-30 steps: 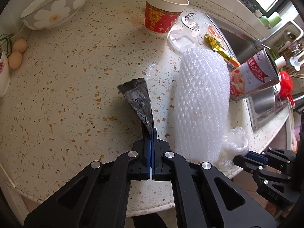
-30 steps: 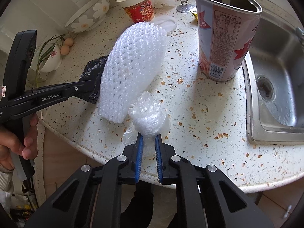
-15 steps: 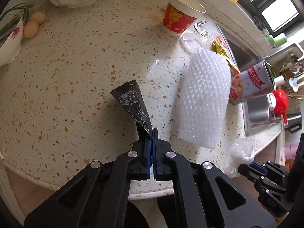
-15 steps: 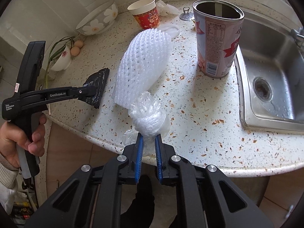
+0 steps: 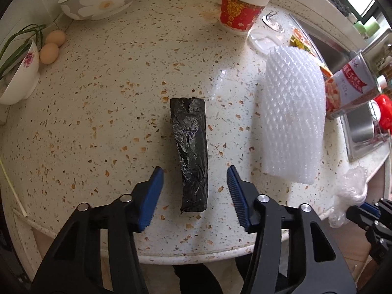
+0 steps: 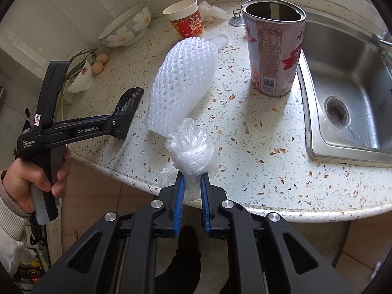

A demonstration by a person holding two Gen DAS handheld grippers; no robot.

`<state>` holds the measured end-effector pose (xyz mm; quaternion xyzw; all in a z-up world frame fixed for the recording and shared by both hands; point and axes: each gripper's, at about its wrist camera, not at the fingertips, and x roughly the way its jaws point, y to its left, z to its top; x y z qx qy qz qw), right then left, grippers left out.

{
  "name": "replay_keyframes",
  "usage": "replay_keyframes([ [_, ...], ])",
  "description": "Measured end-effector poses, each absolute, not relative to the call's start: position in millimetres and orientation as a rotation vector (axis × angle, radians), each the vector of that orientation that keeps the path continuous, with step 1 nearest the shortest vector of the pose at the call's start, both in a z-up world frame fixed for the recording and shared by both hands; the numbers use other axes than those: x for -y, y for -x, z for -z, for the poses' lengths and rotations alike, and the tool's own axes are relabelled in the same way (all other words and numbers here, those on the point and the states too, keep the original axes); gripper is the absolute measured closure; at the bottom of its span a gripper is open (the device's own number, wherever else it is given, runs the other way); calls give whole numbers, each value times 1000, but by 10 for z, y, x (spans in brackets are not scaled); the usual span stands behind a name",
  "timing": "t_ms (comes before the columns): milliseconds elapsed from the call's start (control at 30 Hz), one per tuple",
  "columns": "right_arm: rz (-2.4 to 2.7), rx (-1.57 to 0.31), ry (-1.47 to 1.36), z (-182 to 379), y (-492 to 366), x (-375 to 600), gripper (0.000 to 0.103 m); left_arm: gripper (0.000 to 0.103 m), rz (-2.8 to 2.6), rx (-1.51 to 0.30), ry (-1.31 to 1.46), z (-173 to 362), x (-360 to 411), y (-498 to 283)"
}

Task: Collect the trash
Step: 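Grasp the black plastic bag with the left tool while the right tool grasps the clear plastic bag, then carry both bags down over the floor bin and open both tools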

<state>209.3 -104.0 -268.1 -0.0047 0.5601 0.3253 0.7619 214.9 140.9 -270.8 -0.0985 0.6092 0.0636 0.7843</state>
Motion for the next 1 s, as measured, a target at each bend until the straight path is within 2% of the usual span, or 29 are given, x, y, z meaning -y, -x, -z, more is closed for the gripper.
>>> replay_keyframes([
  [233, -694, -1218, 4, 2680, -2088, 1076, 92, 89, -115, -1368, 229, 2832, -1409, -2153],
  [300, -694, -1218, 3, 2683, -2081, 1082, 92, 94, -117, -1371, 222, 2837, -1401, -2153],
  [467, -703, -1212, 1, 2661, -2037, 1090, 92, 95, -123, -1359, 252, 2806, -1414, -2062],
  [633, -729, -1201, -9, 2614, -1931, 1145, 92, 95, -85, -1310, 237, 2534, -1355, -1757],
  [1000, -811, -1210, -21, 2655, -1360, 1385, 92, 95, 36, -1278, 264, 2280, -857, -826],
])
